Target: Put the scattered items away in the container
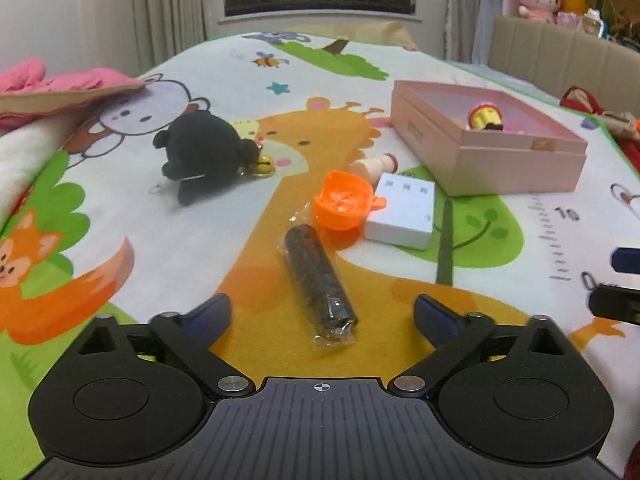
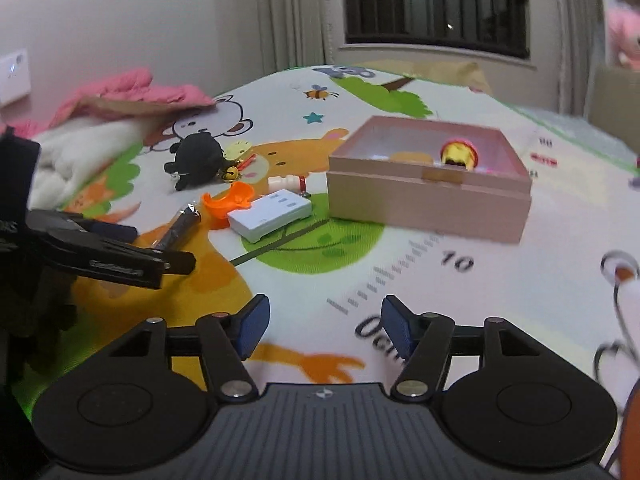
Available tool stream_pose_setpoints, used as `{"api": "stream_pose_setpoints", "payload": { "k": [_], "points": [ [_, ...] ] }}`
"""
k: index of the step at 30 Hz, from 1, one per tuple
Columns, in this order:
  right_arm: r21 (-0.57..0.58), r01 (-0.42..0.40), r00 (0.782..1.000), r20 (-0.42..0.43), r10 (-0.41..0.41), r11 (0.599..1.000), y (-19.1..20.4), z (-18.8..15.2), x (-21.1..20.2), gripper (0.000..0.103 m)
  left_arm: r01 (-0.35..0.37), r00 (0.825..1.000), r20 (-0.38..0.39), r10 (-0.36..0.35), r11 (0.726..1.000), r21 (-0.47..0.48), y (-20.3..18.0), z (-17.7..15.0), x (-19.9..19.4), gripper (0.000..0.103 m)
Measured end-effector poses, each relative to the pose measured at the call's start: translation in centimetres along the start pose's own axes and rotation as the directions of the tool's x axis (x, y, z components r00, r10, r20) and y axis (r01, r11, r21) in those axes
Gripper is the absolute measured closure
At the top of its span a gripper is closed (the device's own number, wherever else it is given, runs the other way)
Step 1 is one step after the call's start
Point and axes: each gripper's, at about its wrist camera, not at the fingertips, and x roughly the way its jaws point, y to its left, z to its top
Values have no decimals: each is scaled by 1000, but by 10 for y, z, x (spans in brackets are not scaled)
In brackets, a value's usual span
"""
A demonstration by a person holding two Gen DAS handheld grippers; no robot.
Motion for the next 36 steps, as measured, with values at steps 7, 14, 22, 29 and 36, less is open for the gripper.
{"api": "stream_pose_setpoints", "payload": {
  "k": [7, 14, 22, 29, 36],
  "points": [
    [-30, -9, 1000, -5, 9, 1000, 19, 3, 13, 34, 18, 1000, 10, -18, 1000, 0, 8, 7, 6, 59],
    [-92, -4, 1000, 15, 5, 996, 52, 30, 46, 34, 123, 992, 7, -123, 992, -10, 23, -6, -25, 73],
    [-17, 66, 995, -69, -67, 998, 73, 66, 124, 27, -67, 998, 13, 67, 997, -38, 65, -22, -39, 45],
    [-30, 93, 989, -117, -96, 995, 73, 72, 149, 45, 50, 998, 38, -44, 984, -169, 85, -21, -41, 8],
    [-69, 31, 990, -134, -40, 997, 58, 62, 117, 83, 117, 993, 35, -114, 989, -93, 53, -23, -39, 6]
  ]
}}
